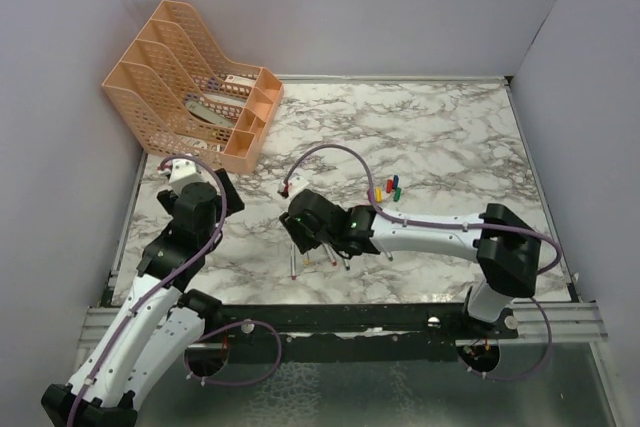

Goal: Insert the pens into the pen caps

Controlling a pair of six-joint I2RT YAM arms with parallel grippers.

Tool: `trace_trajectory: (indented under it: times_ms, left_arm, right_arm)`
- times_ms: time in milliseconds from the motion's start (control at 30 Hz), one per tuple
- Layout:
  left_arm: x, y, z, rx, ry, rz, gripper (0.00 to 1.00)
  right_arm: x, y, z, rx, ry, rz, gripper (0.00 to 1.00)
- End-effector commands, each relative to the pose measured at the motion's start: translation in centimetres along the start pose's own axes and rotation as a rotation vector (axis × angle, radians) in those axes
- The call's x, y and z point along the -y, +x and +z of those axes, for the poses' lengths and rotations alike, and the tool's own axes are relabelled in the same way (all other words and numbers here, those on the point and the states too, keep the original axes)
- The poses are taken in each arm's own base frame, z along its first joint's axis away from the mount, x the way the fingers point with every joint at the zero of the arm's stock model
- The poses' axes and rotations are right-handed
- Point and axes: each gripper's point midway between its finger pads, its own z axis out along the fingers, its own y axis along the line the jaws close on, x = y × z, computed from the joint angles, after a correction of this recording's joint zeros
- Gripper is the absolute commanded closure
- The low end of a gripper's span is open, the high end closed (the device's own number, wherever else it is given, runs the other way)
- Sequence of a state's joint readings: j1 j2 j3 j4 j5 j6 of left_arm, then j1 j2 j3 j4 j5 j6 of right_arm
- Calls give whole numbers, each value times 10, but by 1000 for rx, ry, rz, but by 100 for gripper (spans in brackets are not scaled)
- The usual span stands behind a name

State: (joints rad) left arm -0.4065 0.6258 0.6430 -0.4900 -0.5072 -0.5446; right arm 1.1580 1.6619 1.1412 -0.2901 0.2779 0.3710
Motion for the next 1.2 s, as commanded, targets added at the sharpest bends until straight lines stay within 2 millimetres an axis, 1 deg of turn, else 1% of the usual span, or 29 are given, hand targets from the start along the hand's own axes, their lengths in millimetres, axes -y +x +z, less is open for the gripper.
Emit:
trace_trajectory:
  times_ms: [0, 33, 100, 300, 433, 633, 800, 1167]
  left_arm:
    - [-25, -18, -13, 78, -112, -42, 1]
    - [-26, -19, -14, 83, -120, -40, 1]
    - [-30, -20, -15, 85, -133, -37, 1]
    - [-33, -19, -16, 87, -149, -47, 1]
    - [-35, -20, -20, 101, -144, -64, 1]
    - [-40, -19, -26, 113, -143, -81, 1]
    - [-41, -16, -25, 98, -151, -67, 1]
    - [-39, -10, -19, 68, -161, -49, 1]
  right_arm:
    - [-14, 0, 12, -47, 30, -10, 52]
    - [-26, 2, 13, -59, 15, -24, 53]
    - [-34, 4, 17, -85, 17, -36, 53]
    - [-42, 13, 29, -151, 57, -49, 56]
    - [-43, 26, 36, -197, 78, -44, 61]
    - [-41, 41, 40, -245, 119, -40, 62]
    - [-41, 45, 45, -254, 122, -39, 62]
    - [-46, 48, 57, -249, 111, -55, 62]
